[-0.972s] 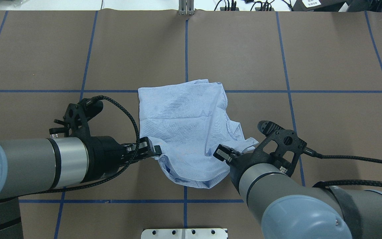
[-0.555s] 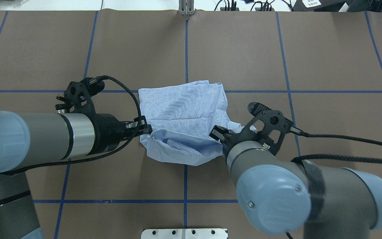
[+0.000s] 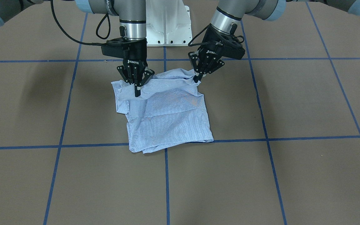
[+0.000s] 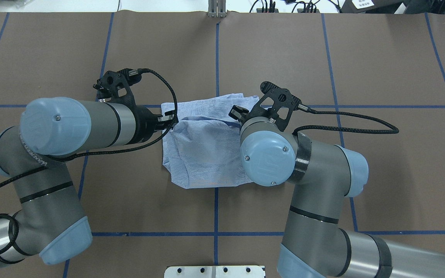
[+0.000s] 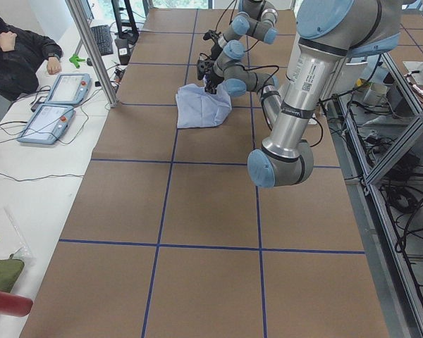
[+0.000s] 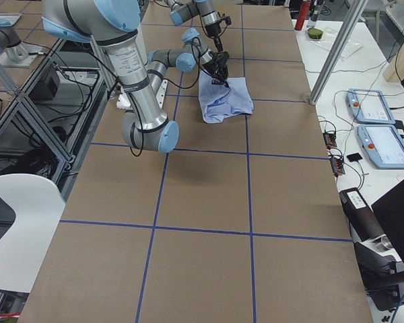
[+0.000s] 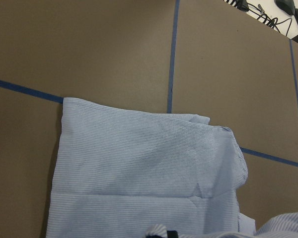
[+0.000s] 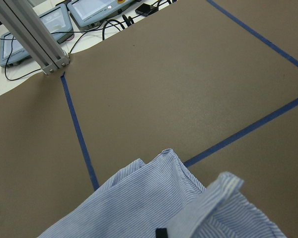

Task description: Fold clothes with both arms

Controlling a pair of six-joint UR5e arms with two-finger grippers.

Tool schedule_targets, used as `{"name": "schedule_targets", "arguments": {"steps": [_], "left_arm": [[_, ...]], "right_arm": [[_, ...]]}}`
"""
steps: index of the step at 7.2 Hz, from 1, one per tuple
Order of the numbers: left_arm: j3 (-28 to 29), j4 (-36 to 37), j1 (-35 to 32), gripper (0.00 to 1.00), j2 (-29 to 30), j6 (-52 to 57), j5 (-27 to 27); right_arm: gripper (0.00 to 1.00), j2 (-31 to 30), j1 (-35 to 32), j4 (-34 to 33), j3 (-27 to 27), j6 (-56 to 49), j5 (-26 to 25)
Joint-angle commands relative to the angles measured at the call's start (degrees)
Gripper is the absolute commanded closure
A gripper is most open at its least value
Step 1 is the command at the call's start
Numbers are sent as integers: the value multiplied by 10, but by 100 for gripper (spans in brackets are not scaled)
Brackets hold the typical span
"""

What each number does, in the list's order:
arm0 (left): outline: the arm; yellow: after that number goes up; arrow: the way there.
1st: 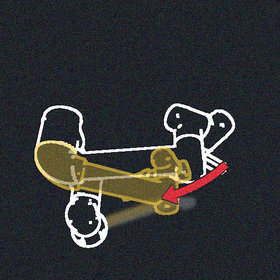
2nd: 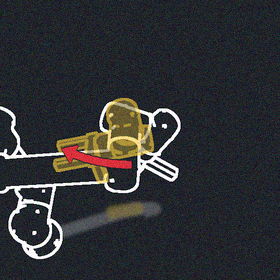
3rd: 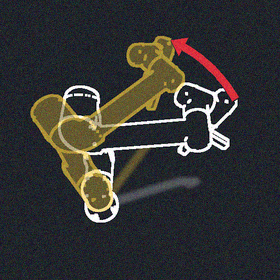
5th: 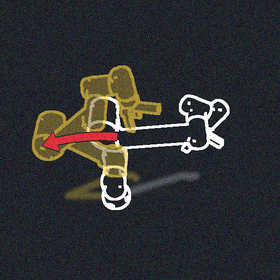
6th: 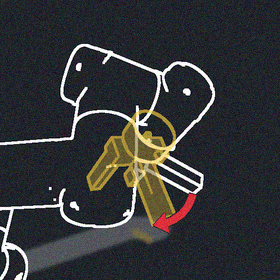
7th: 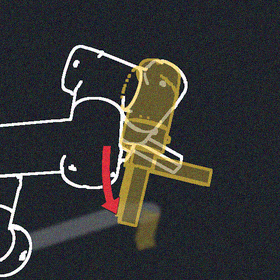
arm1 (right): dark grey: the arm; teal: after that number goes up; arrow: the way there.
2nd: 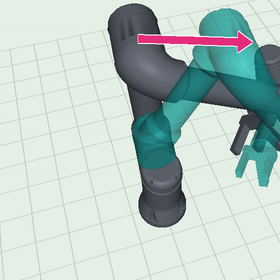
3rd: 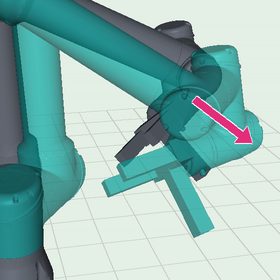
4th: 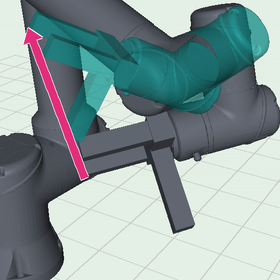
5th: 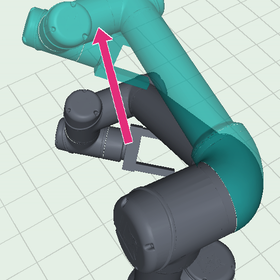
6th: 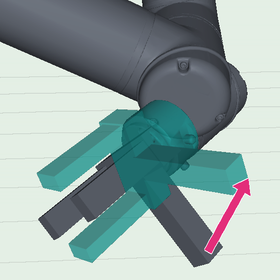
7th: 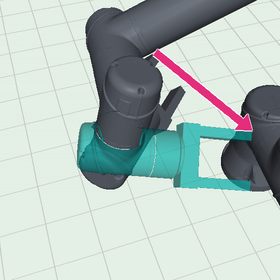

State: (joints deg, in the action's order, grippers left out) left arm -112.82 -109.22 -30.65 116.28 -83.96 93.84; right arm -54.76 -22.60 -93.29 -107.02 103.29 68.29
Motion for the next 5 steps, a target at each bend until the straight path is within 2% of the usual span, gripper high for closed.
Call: {"name": "schedule_targets", "arguments": {"steps": [1, 2, 3, 4, 5], "left_arm": [[48, -4, -9, 100, 10, 22, -20], [105, -8, -10, 100, 40, 31, -27], [155, -49, -10, 100, 52, 31, -30], [194, -89, -11, 100, 54, 32, -44], [216, -94, -12, 100, 62, 37, -45]], "right_arm": [[100, 13, -12, 19, 56, -12, 8], [100, 46, -17, 34, 118, -14, 14], [100, 61, -21, 79, 173, -16, 19], [100, 62, -26, 123, 209, -35, 20], [100, 62, -31, 130, 218, -42, 33]]}}
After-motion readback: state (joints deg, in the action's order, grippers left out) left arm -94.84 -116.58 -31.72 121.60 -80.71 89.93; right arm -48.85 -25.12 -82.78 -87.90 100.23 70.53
